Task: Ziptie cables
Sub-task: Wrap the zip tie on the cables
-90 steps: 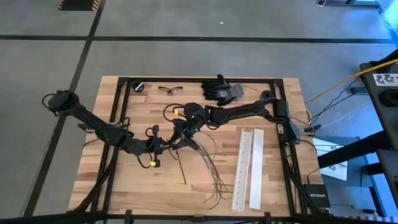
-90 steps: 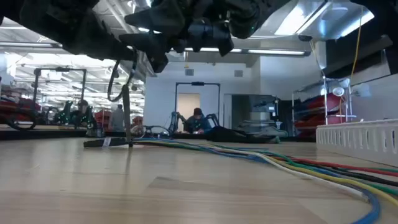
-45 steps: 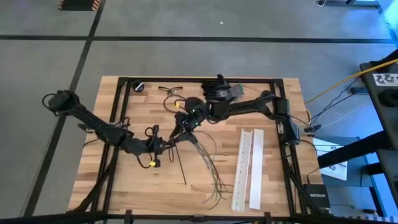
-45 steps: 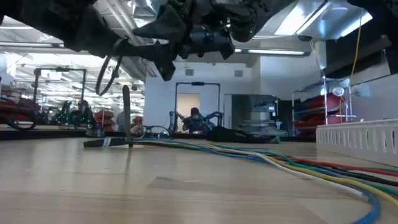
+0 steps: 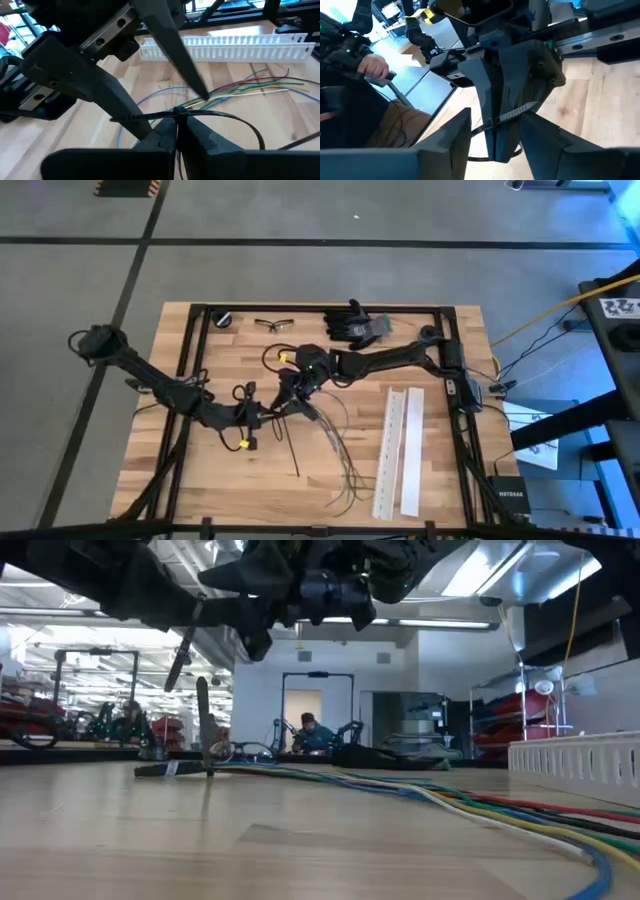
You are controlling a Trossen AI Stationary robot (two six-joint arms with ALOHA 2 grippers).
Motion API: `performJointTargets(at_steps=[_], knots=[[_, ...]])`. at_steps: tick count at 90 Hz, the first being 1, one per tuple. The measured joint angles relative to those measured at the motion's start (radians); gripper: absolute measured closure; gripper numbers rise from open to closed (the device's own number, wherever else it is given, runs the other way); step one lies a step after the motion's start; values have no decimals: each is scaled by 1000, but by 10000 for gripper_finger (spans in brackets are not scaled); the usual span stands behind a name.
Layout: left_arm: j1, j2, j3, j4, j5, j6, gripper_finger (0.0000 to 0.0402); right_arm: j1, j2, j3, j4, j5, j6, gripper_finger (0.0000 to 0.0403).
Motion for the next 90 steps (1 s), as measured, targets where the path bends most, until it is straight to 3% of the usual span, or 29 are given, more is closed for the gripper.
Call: performJointTargets(at_steps=[25, 62, 90], knots=[[-1, 0, 0, -7, 8, -8, 401, 18, 0, 0, -9, 70, -84, 395], [-2, 4, -2, -13, 14, -57, 402, 52, -3, 0, 46, 322, -256, 403], [-5, 7, 1, -21, 23, -80, 402, 72, -41, 1, 30, 641, -414, 403]])
